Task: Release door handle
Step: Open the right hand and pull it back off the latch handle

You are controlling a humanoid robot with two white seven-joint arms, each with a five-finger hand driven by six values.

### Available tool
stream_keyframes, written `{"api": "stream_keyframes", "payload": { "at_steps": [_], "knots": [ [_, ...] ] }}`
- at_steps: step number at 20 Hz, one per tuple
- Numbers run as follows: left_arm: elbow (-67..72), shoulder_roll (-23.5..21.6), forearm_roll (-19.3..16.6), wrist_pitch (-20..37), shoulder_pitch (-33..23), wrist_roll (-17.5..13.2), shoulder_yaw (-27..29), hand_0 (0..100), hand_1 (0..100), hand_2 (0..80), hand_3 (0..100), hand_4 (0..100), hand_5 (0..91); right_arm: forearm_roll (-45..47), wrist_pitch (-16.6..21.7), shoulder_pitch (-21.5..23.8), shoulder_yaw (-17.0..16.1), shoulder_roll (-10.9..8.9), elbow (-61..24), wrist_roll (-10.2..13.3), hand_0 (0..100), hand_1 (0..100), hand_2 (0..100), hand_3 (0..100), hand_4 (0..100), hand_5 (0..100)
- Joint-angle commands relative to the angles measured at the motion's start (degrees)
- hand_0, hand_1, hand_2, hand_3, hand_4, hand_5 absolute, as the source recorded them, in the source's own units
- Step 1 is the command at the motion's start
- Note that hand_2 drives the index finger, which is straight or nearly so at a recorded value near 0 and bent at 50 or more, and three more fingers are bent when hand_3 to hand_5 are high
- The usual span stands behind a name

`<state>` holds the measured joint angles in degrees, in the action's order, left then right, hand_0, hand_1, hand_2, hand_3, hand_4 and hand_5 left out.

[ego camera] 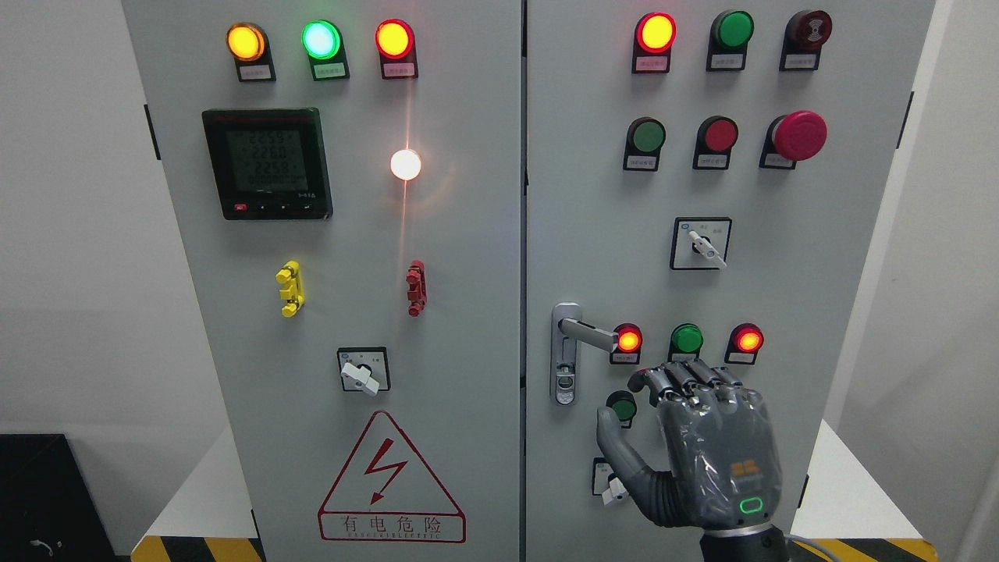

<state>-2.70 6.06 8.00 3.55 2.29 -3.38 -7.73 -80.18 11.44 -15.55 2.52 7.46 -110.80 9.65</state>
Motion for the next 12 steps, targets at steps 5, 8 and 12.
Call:
{"api": "stream_keyframes", "payload": {
  "at_steps": [5, 8, 12],
  "knots": [
    [0.1, 0.0, 0.0, 0.0, 0.0, 0.0, 0.0, 12, 56, 0.0, 0, 0, 0.0, 10.2, 8.0, 1.5, -11.3, 0.10, -1.0, 0.4, 50, 26, 20, 31, 32, 31],
    [0.0, 0.0, 0.0, 0.0, 0.0, 0.0, 0.0, 12, 56, 0.0, 0, 0, 0.0, 12.1, 8.1, 1.7, -11.3, 0.45, -1.1, 0.6, 51, 25, 13, 23, 22, 23],
    [0.0, 0.0, 0.0, 0.0, 0.0, 0.0, 0.0, 12, 56, 0.0, 0, 0, 0.0, 12.4, 9.1, 4.4, -11.4, 0.54, -2.0, 0.7, 52, 21, 14, 19, 16, 12]
  ]
}}
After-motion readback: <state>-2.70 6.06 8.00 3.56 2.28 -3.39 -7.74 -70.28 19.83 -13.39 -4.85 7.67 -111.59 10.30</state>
